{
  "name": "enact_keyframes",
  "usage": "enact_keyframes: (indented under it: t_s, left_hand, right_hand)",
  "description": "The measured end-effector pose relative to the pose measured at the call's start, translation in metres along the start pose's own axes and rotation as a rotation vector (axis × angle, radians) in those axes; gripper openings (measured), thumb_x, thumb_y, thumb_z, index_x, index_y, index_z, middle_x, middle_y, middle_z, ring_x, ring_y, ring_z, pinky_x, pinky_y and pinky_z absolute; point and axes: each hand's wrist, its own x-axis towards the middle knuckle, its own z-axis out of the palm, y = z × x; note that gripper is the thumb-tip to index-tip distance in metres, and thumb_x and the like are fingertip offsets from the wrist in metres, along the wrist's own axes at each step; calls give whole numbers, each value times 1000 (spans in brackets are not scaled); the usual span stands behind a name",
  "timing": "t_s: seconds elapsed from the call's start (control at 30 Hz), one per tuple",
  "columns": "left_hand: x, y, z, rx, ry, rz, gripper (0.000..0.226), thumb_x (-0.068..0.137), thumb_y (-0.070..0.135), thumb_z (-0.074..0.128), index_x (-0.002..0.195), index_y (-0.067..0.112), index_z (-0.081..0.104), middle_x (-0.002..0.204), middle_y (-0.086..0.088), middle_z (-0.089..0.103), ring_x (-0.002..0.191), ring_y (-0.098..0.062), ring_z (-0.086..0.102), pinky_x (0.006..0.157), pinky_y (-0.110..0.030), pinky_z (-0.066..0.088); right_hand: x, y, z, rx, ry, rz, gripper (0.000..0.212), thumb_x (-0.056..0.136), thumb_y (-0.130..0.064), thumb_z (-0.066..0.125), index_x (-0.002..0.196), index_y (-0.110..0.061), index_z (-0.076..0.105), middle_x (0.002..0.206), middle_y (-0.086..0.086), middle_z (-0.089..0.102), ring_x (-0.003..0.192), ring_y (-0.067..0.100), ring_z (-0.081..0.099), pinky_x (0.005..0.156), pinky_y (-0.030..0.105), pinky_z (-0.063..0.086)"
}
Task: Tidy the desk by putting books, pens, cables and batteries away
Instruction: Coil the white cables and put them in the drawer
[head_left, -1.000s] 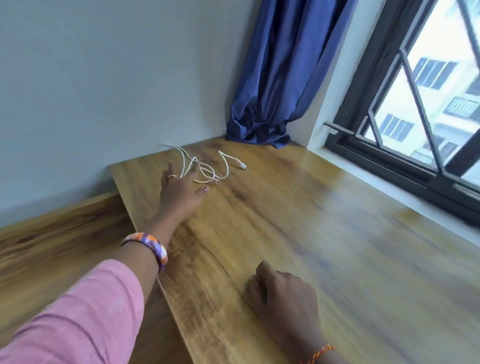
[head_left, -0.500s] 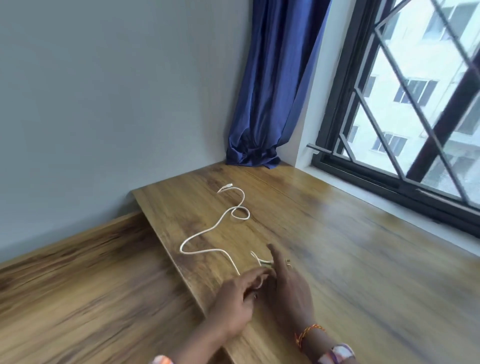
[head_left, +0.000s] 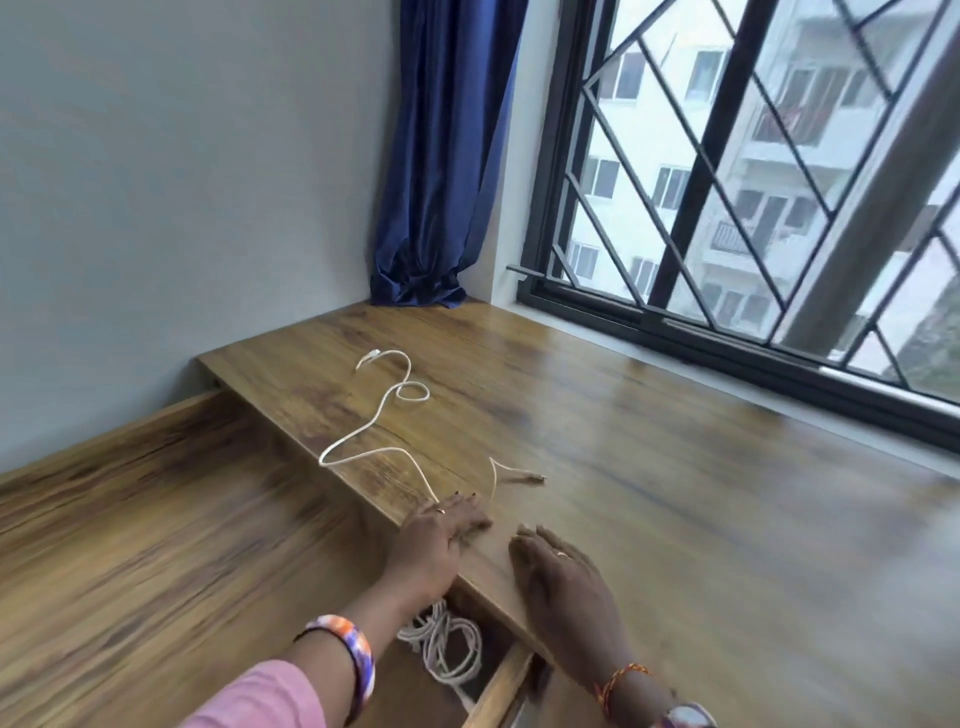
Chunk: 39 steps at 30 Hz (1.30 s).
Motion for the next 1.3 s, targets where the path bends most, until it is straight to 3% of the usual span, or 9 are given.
enact_keyframes:
  t_s: [0.23,0.37,0.57,0.73,0.87,0.93,1.0,1.07,1.3]
  left_hand:
    - [-15,7,1,76,-50,2,48,92,4,40,131,31,49,146,16,34,139,-3,25,110,-17,1]
    - [-24,59,4,414,-185,75,47,95,15,32,142,18,33,154,-2,24,142,-20,21,115,-29,11]
    - [-4,141,36,424,-556,249,36,83,8,41,116,0,55,129,-24,49,122,-37,43,97,-39,37]
    - [44,187,49,-79,-436,482,40,81,8,45,112,22,66,133,-4,55,124,-18,50,98,-28,43]
    - [104,279,30,-269,-63,596,49,82,13,66,129,16,52,137,-3,51,128,-12,44,103,-12,27]
    - [126,326,21,-330,-237,673,52,79,21,70,128,16,52,128,-5,57,120,-8,49,99,-18,35]
    - [136,363,12,-451,-338,706,29,81,18,67,109,10,62,87,-8,68,80,-13,66,74,-28,53]
    - [144,393,-1,-669,-409,669,9,89,10,58,89,3,63,54,1,55,45,-6,53,50,-23,50]
    - [169,471,-29,-1681,-799,252,29,96,22,38,80,9,59,55,5,49,44,-4,41,38,-13,35]
  right_hand:
    - [-12,-5,-8,127,-55,39,30,95,-32,40,113,-23,62,129,-5,59,126,13,48,107,20,31]
    - [-6,-9,-25,675,62,424,19,97,-25,43,107,-25,60,95,-1,72,90,12,67,83,28,51]
    - [-3,21,-58,1184,339,799,19,87,9,52,92,-6,62,67,10,62,55,10,59,55,17,48]
    - [3,101,-146,1326,531,981,18,93,-3,48,88,-8,64,67,6,55,59,15,50,59,29,48]
    - [21,133,-240,1293,567,712,15,93,-6,50,90,-11,64,65,1,46,43,4,41,43,16,41]
    - [32,136,-283,1150,518,481,14,91,-9,54,89,-12,67,72,4,54,46,6,42,46,19,38]
    - [42,135,-323,992,529,315,15,88,-8,57,84,-14,70,73,7,61,50,9,45,48,22,39]
    - [42,135,-363,780,627,249,17,87,-6,59,80,-17,70,65,2,58,47,7,39,42,19,34]
    - [45,148,-427,465,678,202,17,89,-4,55,105,1,60,59,2,46,45,7,38,40,15,33]
